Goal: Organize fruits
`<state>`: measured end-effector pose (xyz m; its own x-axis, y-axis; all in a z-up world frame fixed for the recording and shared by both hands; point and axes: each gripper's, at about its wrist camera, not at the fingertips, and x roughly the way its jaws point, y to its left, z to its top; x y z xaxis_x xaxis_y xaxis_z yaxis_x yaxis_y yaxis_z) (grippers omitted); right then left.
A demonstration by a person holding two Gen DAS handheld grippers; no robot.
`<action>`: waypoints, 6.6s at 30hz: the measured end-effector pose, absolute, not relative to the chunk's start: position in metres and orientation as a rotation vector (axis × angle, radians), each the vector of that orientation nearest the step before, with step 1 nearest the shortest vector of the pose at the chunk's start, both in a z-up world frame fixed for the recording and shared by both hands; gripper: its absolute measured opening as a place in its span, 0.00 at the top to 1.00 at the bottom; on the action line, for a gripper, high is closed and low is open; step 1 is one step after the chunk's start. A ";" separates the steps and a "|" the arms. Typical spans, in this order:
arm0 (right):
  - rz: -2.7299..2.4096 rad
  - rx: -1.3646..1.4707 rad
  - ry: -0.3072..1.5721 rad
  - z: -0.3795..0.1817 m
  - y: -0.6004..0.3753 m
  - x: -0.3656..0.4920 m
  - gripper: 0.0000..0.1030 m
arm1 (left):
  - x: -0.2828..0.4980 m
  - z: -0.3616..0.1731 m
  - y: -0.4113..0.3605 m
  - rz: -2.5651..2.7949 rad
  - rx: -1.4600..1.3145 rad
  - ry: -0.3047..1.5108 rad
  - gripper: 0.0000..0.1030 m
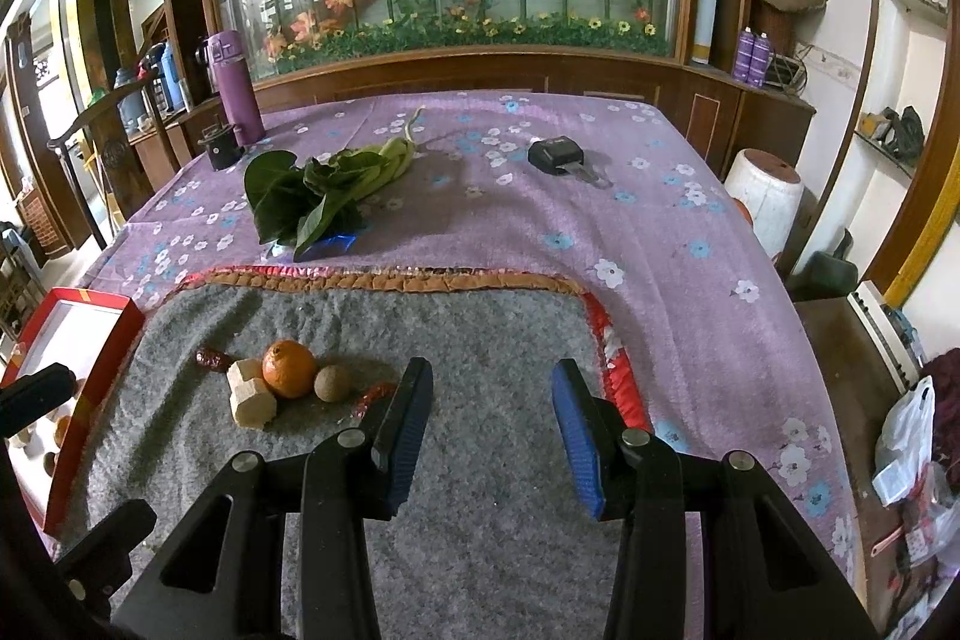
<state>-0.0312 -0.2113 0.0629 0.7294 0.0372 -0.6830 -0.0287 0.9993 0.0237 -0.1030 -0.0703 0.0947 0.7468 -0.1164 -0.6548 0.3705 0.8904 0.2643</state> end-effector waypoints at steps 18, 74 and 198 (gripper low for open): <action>0.031 0.005 0.747 0.064 -0.212 -0.029 0.58 | -0.103 0.095 -0.070 -0.275 0.392 0.680 0.35; 0.065 0.006 0.769 0.063 -0.201 -0.024 0.58 | -0.092 0.095 -0.043 -0.092 0.406 0.661 0.35; 0.669 -0.364 0.735 0.041 0.142 -0.070 0.81 | -0.124 0.060 0.217 0.144 -0.110 0.707 0.83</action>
